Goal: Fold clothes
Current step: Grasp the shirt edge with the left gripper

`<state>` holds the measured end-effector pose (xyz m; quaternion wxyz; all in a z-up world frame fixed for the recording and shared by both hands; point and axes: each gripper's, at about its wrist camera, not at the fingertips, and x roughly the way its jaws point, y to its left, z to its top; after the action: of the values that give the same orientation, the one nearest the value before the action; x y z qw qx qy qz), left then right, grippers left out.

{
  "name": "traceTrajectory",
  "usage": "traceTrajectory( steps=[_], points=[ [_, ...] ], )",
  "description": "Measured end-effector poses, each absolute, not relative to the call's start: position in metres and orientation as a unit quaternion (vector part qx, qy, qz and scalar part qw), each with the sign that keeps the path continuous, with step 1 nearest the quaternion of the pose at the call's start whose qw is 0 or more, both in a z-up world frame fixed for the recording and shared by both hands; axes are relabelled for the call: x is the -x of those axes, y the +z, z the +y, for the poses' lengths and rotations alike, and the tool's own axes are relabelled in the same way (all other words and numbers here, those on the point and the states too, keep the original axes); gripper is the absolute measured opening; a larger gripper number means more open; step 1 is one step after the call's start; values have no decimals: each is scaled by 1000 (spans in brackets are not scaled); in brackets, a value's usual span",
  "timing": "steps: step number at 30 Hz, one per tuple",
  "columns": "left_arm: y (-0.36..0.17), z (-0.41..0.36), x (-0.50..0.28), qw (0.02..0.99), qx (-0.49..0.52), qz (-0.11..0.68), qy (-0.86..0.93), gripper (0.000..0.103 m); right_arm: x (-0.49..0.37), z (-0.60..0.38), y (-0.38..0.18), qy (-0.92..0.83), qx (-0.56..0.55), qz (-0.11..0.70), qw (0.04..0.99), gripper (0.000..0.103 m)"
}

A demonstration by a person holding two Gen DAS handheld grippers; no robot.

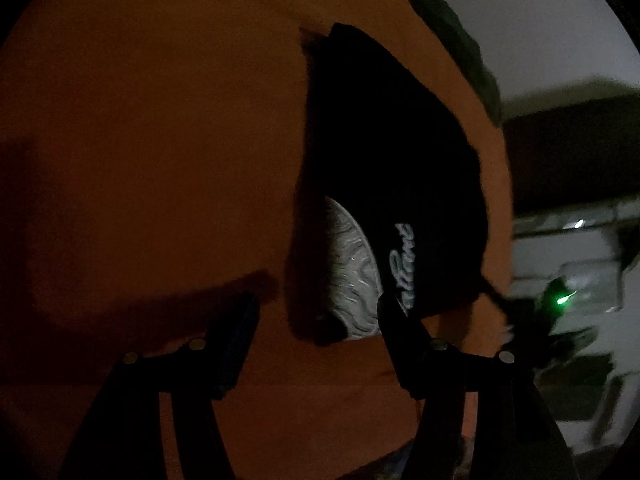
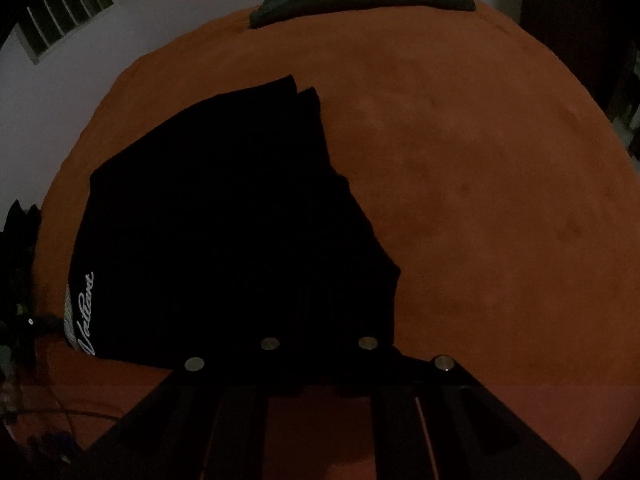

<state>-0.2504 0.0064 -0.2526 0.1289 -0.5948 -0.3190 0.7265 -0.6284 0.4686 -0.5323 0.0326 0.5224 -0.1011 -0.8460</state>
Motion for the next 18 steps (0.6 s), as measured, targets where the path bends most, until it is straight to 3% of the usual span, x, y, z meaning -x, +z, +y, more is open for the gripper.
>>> traceTrajectory(
  steps=[5,10,13,18],
  points=[
    [-252,9,250,114,578,-309,746,63,630,468,-524,-846,-524,-96,32,11],
    [-258,-16,218,122,589,-311,736,63,632,465,-527,-846,-523,-101,36,25],
    [-258,-18,217,121,590,-301,740,71,625,462,-532,-851,-515,-97,31,25],
    [-256,-35,209,141,577,-314,741,72,626,467,-532,-858,-500,-113,26,25]
  ],
)
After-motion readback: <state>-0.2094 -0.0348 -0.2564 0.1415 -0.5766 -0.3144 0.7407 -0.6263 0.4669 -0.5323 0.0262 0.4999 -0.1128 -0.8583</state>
